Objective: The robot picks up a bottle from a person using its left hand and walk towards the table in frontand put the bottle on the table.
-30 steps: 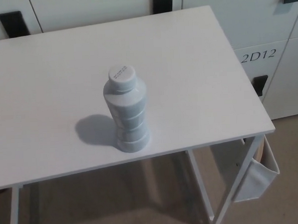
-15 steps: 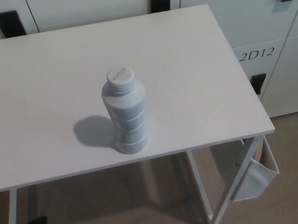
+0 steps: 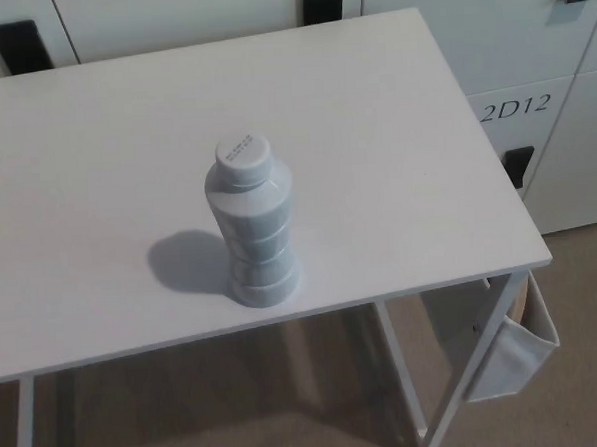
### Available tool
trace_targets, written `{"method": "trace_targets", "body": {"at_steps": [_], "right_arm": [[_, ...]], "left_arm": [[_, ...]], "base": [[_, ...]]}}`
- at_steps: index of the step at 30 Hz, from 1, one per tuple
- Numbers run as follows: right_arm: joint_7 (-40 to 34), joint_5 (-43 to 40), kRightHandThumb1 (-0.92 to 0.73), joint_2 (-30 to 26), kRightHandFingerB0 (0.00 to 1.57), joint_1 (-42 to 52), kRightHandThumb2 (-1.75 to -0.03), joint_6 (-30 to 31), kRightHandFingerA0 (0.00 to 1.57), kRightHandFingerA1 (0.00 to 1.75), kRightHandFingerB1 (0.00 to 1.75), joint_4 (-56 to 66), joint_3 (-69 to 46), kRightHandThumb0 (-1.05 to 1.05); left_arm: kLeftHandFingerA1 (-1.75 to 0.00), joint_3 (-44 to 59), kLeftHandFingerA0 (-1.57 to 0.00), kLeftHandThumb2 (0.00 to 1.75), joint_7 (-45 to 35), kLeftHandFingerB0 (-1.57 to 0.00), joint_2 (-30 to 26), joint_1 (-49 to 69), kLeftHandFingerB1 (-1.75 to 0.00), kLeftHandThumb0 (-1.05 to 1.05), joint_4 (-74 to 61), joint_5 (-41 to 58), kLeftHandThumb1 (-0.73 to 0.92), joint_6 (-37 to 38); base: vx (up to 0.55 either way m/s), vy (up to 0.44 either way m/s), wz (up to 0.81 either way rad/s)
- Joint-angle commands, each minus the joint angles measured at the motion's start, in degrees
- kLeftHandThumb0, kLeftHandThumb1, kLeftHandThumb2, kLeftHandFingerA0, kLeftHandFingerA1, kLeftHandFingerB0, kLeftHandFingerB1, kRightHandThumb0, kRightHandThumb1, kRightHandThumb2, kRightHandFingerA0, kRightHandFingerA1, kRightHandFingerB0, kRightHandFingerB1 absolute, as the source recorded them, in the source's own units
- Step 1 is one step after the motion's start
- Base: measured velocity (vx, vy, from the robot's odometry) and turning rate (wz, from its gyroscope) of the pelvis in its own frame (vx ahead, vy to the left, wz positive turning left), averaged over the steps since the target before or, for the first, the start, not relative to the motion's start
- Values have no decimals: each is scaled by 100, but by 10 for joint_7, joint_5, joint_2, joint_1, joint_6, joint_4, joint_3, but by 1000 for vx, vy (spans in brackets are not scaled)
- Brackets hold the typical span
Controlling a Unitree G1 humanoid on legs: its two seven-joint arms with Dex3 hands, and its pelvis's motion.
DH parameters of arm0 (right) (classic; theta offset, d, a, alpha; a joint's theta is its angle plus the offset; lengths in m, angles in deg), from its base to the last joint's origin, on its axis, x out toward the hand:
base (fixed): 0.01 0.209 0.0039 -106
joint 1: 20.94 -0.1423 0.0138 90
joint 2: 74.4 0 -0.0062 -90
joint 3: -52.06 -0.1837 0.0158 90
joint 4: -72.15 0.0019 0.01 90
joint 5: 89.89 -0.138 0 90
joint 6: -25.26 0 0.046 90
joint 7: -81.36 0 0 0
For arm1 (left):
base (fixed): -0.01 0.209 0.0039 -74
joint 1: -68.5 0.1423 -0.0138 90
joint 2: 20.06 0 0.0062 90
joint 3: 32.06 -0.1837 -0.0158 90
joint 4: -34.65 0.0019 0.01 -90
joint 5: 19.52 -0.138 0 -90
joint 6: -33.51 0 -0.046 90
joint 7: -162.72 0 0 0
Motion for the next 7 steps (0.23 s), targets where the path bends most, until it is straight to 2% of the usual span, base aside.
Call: {"method": "trace_targets", "body": {"at_steps": [1,2,7], "right_arm": [[-9,11,-67,-8,56,5,-60,3,67,47,41,-2,3,-39],[-9,11,-67,-9,57,3,-60,4,68,48,41,-2,4,-39],[-9,12,-67,-9,57,3,-60,4,68,48,41,-2,3,-39]], "left_arm": [[-30,-15,-9,65,41,-14,-12,-8,-30,-61,26,-46,83,2],[-50,-19,-1,110,47,0,-11,-9,-48,-34,29,-51,59,4],[-50,-19,-1,110,50,0,-10,-12,-48,-34,34,-54,59,6]], "base": [[0,0,0],[0,0,0],[0,0,0]]}}
